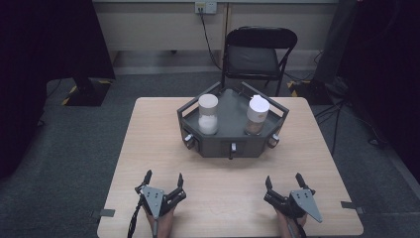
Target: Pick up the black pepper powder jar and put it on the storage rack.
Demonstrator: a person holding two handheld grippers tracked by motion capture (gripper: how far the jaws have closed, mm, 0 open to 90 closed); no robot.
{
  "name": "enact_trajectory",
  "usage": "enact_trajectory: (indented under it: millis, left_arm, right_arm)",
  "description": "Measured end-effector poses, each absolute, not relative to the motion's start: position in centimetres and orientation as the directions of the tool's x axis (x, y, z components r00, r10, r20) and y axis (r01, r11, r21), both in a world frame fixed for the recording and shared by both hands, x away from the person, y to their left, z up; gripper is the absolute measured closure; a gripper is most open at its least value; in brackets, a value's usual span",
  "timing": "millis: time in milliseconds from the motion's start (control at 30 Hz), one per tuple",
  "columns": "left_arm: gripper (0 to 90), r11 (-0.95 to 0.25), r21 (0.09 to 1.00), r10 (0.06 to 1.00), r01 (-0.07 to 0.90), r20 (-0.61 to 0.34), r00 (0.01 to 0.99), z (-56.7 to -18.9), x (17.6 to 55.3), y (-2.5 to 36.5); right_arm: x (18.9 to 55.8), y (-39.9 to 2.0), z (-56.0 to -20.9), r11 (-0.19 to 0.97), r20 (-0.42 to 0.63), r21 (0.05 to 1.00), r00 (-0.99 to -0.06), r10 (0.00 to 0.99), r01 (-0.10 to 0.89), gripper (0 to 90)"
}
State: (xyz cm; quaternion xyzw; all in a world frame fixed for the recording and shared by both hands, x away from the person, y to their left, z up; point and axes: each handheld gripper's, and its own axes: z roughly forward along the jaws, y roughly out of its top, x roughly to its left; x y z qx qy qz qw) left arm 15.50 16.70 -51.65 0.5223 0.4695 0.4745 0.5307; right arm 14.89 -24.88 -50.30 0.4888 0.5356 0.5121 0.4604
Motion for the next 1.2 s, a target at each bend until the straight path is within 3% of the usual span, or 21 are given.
enact_trajectory:
  millis: [500, 1200]
  left_arm:
    - [0.6, 0.005, 1.000, 0.995, -0.013, -0.003, 0.104, -51.7, 15.5, 16.6]
    - [0.7, 0.005, 1.000, 0.995, -0.014, -0.003, 0.104, -51.7, 15.5, 16.6]
  right_arm:
    - [14.2, -24.3, -51.6, 0.007, -0.008, 1.000, -0.069, 0.998, -0.020, 0.0]
    - [14.1, -24.1, -51.6, 0.009, -0.010, 1.000, -0.060, 0.998, -0.021, 0.0]
